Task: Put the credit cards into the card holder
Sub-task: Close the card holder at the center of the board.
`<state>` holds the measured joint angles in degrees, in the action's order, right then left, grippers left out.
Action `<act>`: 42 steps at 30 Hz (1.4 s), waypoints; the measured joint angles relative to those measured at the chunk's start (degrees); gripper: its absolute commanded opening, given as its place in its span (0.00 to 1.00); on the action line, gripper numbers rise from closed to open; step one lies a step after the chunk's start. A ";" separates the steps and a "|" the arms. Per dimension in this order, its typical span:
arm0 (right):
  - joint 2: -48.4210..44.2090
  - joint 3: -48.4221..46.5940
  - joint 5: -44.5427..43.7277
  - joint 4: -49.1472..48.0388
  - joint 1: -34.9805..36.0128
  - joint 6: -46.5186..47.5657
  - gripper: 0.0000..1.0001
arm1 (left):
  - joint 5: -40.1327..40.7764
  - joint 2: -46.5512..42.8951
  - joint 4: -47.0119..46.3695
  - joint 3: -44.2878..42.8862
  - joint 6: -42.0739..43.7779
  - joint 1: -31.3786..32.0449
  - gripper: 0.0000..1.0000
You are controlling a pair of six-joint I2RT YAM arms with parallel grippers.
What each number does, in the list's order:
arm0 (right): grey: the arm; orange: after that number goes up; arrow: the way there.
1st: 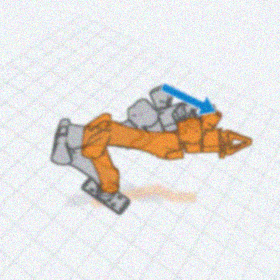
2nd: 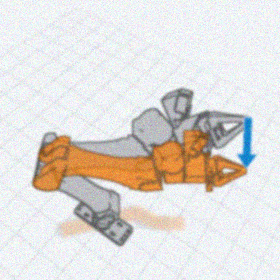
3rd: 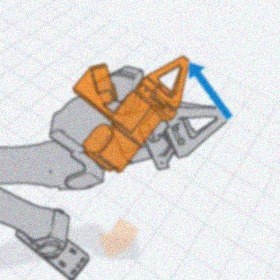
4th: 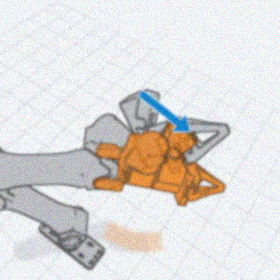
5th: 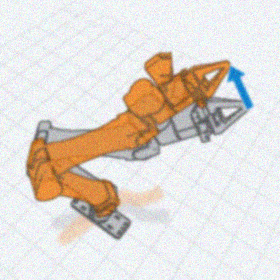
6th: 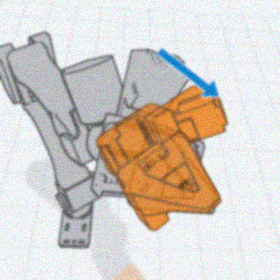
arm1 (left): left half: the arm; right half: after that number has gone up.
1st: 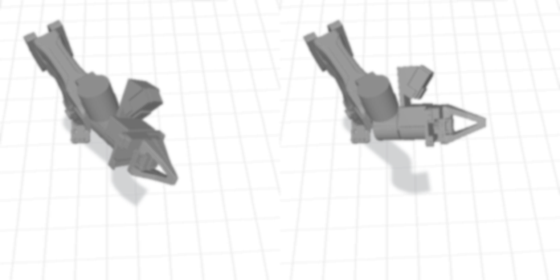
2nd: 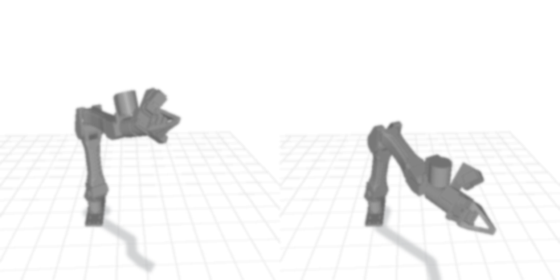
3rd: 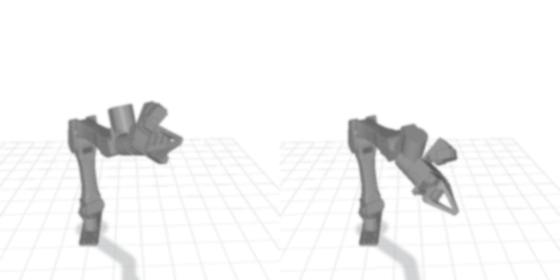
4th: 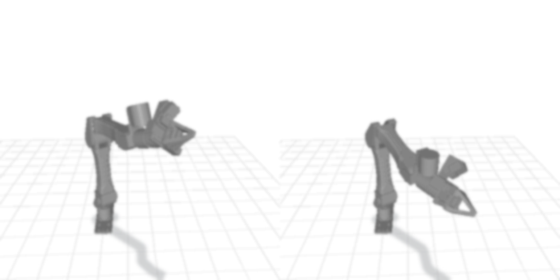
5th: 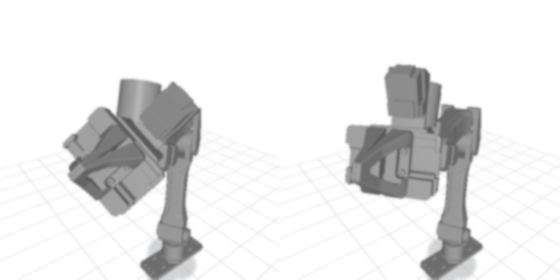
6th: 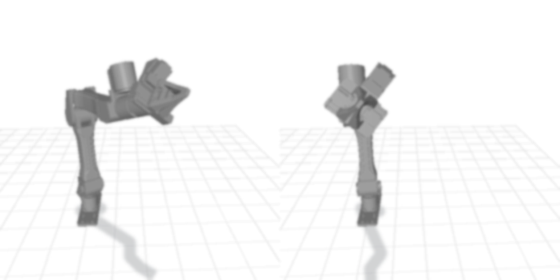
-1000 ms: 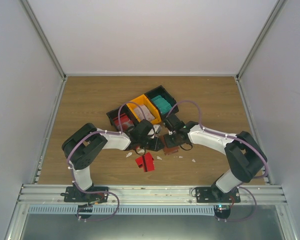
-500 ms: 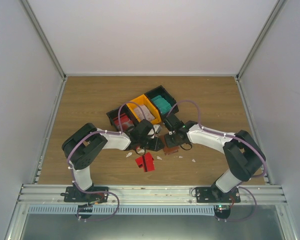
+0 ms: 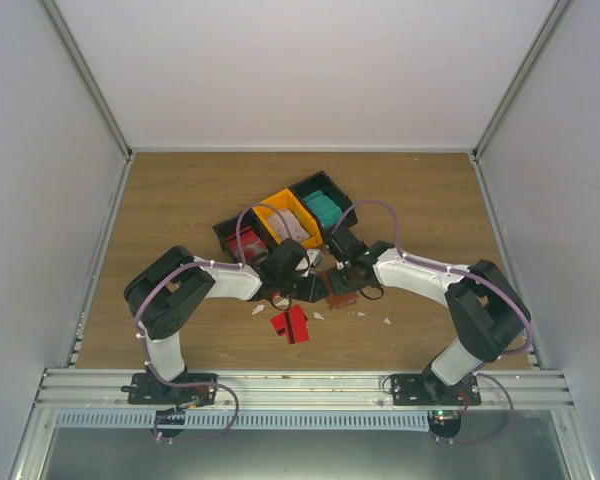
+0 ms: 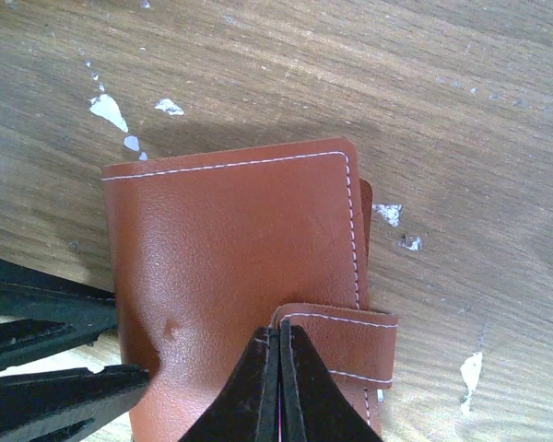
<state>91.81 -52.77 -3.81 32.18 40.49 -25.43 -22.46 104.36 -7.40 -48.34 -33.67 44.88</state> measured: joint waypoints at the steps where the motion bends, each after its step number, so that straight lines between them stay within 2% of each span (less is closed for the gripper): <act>1: 0.09 -0.07 0.02 0.00 0.00 0.11 0.00 | -0.02 0.02 -0.02 0.00 0.02 0.00 0.27; 32: 7.13 -6.84 0.22 4.83 0.61 -1.03 0.01 | 0.02 -0.50 -1.88 1.49 -1.49 -0.66 0.27; 34: 7.19 -7.02 0.68 3.76 0.61 -1.42 0.06 | 0.28 -1.07 -2.16 2.21 -1.81 -1.22 0.27; 40: 5.57 -6.10 2.29 1.73 1.05 -4.57 0.37 | 1.57 -4.04 -0.92 4.48 -2.29 -2.21 0.34; 42: 4.11 -5.68 2.23 1.95 1.31 -5.57 0.39 | 2.23 -5.49 0.28 5.22 -2.43 -2.27 0.37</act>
<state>95.92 -58.46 -1.58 34.13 41.80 -31.00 -20.23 98.87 -7.11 -43.11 -36.10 42.61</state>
